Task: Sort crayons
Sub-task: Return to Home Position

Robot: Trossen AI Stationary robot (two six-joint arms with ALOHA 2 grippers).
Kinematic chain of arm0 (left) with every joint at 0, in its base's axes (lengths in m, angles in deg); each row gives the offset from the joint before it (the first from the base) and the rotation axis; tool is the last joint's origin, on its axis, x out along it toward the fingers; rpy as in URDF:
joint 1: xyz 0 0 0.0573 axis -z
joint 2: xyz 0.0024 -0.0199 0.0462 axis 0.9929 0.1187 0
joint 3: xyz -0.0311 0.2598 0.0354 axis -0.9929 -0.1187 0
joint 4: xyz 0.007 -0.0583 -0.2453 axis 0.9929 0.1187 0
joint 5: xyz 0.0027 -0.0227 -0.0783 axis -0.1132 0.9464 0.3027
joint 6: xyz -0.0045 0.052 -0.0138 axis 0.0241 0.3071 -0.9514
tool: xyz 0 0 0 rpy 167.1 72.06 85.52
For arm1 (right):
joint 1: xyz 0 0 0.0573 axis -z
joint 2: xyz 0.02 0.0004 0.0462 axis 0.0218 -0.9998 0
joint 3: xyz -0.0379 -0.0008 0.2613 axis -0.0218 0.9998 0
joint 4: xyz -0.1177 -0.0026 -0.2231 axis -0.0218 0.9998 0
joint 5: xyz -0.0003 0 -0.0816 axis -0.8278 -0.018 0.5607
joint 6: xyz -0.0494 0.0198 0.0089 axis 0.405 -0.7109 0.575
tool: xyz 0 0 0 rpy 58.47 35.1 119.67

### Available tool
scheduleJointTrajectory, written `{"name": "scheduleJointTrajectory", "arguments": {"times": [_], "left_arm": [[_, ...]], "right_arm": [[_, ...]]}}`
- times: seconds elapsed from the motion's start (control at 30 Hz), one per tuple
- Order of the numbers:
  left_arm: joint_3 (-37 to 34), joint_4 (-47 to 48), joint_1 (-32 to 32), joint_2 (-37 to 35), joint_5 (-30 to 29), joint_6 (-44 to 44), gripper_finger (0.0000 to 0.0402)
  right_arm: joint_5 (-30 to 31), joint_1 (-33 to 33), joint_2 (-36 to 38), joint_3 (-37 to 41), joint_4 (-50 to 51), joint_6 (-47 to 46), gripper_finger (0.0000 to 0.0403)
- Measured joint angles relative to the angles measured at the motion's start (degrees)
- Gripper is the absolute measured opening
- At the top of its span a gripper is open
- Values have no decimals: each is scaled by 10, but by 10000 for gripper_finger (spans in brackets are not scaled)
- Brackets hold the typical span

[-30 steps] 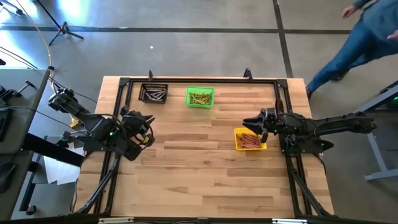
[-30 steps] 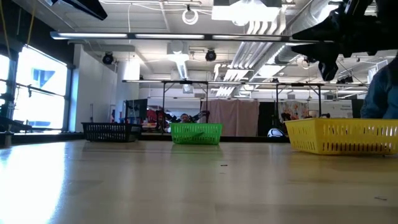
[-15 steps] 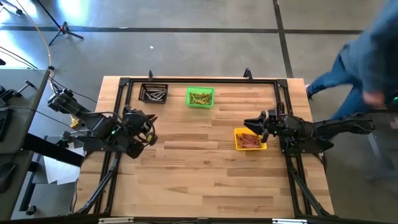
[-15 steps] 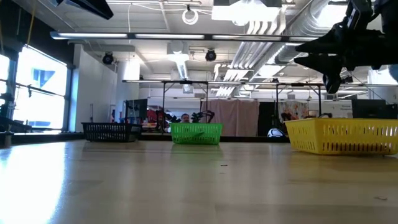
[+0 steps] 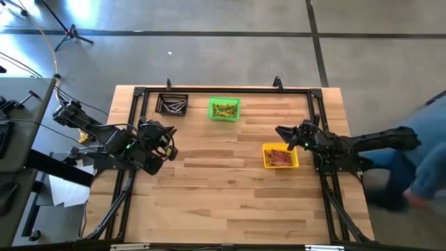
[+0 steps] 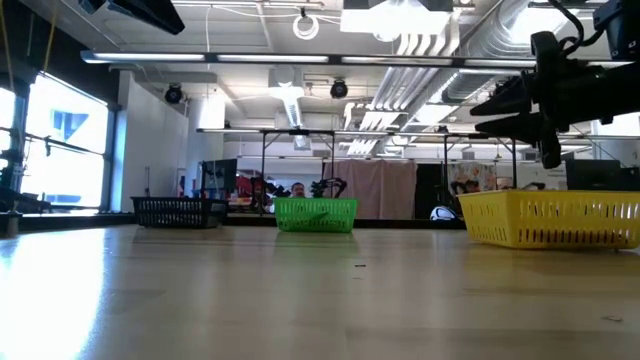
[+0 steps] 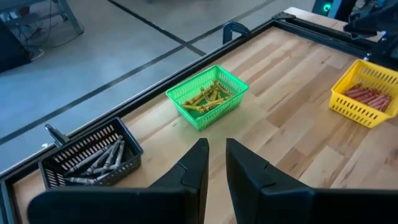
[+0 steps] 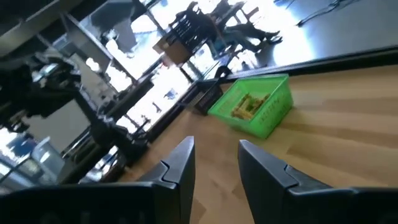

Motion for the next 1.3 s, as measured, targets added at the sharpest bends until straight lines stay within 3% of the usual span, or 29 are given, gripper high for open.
{"name": "scheduleJointTrajectory", "arguments": {"times": [0.5, 1.3], "left_arm": [[0, 0, 0, 0, 0, -6, 45], [0, 0, 0, 0, 4, 8, 45]], "right_arm": [[-38, 0, 0, 0, 25, 1, 105], [-38, -1, 163, 0, 61, 1, 105]]}}
